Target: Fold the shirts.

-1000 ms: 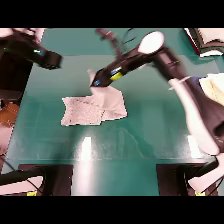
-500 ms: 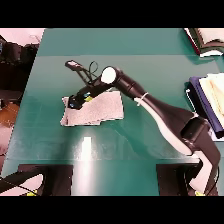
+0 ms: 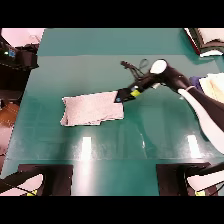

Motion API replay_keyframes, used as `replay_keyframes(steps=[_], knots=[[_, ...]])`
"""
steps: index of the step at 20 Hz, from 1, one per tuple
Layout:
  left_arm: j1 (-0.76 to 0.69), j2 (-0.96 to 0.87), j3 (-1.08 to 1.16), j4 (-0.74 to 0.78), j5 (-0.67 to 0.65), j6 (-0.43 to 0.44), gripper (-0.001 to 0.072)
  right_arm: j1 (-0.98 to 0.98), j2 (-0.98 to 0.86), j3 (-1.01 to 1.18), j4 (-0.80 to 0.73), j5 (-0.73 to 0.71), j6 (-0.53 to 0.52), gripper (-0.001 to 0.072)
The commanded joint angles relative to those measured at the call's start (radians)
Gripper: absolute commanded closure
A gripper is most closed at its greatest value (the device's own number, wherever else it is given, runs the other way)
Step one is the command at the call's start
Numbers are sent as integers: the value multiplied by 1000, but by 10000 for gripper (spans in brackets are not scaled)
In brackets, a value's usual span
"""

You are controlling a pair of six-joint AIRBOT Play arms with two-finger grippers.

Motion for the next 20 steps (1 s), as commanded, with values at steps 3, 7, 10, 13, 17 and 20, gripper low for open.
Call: replay_keyframes(steps=[3, 7, 10, 13, 17, 20], knots=[[0, -2, -69, -59, 48, 0, 683, -132, 13, -214, 135, -126, -2, 101], [0, -1, -69, -59, 60, 0, 683, -76, -91, -199, 224, -165, -2, 106], [0, -1, -69, -59, 58, 0, 682, 5, -166, -121, 301, -195, -2, 115], [0, -1, -69, -59, 58, 0, 683, 85, -230, -18, 320, -215, -2, 132], [0, -1, -69, -59, 53, 0, 683, 152, -260, 67, 319, -240, -50, 470], [0, -1, -69, -59, 51, 0, 682, 156, -253, 112, 314, -211, -99, 698]])
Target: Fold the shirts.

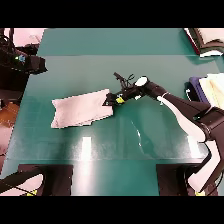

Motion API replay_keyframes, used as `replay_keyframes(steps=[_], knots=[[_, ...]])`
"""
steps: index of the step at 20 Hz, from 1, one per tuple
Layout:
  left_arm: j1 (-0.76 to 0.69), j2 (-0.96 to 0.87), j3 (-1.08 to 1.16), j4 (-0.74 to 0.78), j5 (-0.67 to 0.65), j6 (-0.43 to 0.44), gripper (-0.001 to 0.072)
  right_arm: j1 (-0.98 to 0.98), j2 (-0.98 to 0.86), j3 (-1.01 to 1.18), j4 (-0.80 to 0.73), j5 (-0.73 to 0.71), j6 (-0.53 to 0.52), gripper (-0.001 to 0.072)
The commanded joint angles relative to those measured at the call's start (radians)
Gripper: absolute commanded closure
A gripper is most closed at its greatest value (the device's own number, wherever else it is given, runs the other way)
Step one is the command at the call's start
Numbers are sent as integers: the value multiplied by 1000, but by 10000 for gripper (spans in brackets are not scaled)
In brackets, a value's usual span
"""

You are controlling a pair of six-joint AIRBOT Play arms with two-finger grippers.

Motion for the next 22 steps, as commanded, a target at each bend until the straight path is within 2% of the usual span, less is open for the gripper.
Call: replay_keyframes(steps=[1, 4, 6, 11, 17, 22], knots=[[0, 0, 0, 0, -5, 0, 682, 9, 7, 54, -3, 19, -44, 698], [0, 0, 0, -32, -8, 0, 682, -69, 86, 54, -90, 48, -36, 700], [-5, 0, 0, -105, -11, -1, 683, -159, 155, 54, -167, 93, -4, 699], [-116, 0, 0, -129, 40, -4, 683, -459, 319, 54, -394, 169, 50, 700], [-217, -1, 0, -131, 69, -9, 683, -873, 388, 57, -392, 79, 49, 700], [-254, -1, 0, -133, 70, -16, 682, -1077, 365, 135, -383, -25, 27, 700]])
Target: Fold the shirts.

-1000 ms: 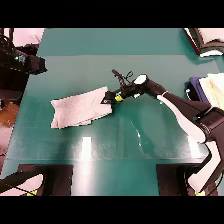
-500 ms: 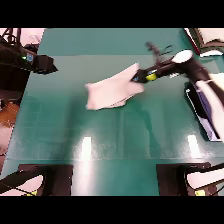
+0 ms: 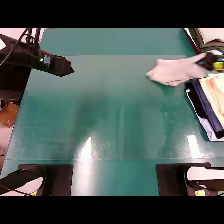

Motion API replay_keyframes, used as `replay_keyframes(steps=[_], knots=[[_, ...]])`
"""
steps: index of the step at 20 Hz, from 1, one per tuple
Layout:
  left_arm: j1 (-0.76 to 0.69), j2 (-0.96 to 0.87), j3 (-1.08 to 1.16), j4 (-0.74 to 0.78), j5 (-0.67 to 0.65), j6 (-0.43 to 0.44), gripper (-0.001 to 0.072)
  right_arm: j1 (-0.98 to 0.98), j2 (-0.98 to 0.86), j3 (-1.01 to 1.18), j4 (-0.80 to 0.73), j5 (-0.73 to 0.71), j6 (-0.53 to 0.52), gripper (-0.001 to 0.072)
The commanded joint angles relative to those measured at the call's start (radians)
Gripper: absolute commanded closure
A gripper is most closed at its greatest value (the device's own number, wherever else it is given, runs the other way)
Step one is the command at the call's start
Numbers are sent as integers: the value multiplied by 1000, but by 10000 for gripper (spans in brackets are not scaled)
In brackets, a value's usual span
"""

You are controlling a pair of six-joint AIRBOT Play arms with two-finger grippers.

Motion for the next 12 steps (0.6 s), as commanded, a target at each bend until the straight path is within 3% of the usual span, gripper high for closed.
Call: replay_keyframes(steps=[1, 10, 12], knots=[[-24, 0, 0, 1, 6, -19, 683, -129, -15, 79, 5, -52, -28, 700], [-24, 0, 0, 0, 10, -26, 682, -175, -21, 415, -27, 119, -29, 701], [-24, 0, 0, 0, 10, -26, 682, -205, 0, 420, -32, 159, 12, 701]])
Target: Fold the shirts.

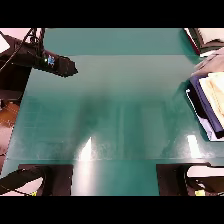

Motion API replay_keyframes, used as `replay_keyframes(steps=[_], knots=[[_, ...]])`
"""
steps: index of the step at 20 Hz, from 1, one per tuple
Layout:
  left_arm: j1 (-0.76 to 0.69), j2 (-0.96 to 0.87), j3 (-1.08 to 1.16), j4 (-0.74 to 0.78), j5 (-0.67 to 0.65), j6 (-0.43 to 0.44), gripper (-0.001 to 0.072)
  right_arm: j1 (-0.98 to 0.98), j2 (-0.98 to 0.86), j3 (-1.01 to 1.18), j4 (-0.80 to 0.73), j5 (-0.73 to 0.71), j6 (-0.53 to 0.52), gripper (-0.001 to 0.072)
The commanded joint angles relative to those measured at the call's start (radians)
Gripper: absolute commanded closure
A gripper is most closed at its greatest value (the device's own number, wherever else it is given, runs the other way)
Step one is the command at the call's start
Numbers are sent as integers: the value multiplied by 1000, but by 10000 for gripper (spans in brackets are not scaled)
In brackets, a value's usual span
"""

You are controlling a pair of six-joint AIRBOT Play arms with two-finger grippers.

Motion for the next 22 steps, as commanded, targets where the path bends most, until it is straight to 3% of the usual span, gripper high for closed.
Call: replay_keyframes(steps=[1, 9, 12, 15, 16, 17, 18, 22], knots=[[0, 0, 0, 1, -3, 2, 682, -45, 25, 48, -12, 100, 44, 701], [0, 0, 0, 1, -6, 3, 682, -222, 71, 47, -19, 403, 216, 699], [0, 0, 0, 1, -23, 11, 682, -244, 74, 40, -187, 533, 285, 698], [0, 0, 0, 0, -33, 11, 682, -244, 126, -80, -295, 553, 298, 689], [0, 0, 0, 1, -35, 11, 682, -244, 145, -127, -321, 553, 298, 602], [0, 0, 0, 1, -37, 11, 682, -245, 163, -170, -345, 552, 298, 417], [0, 0, 0, 1, -37, 13, 682, -245, 179, -206, -358, 549, 298, 317], [0, 0, 0, 0, -56, 37, 682, -245, 231, -314, -466, 549, 297, 316]])
